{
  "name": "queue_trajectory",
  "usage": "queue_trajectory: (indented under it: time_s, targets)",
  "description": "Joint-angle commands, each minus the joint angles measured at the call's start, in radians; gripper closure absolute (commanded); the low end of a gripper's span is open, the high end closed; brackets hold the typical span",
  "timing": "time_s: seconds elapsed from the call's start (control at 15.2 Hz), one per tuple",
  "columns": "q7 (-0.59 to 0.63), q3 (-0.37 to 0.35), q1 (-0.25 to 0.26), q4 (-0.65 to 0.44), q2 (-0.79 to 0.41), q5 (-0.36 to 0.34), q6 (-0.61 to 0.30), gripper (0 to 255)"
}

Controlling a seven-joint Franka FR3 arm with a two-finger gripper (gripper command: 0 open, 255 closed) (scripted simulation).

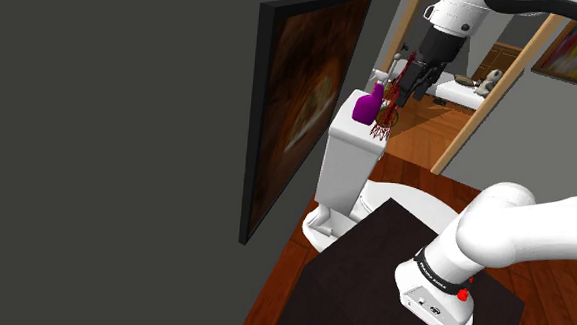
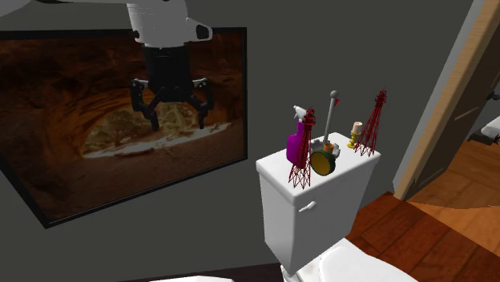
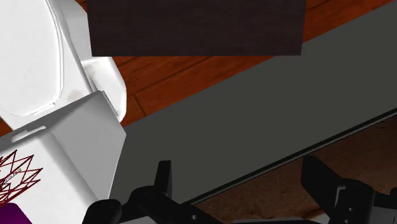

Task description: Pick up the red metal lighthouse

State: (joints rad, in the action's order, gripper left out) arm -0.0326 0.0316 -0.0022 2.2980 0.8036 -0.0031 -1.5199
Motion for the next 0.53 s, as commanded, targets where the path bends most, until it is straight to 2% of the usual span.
queue_trajectory:
  time_s: [0.0,0.46]
  targets:
    - [0.0,0.0,0.0,0.0,0.0,0.0,0.0,0]
    - [-0.312,0.215,0.012,-0.049,-0.057,-0.087,-0.046,0]
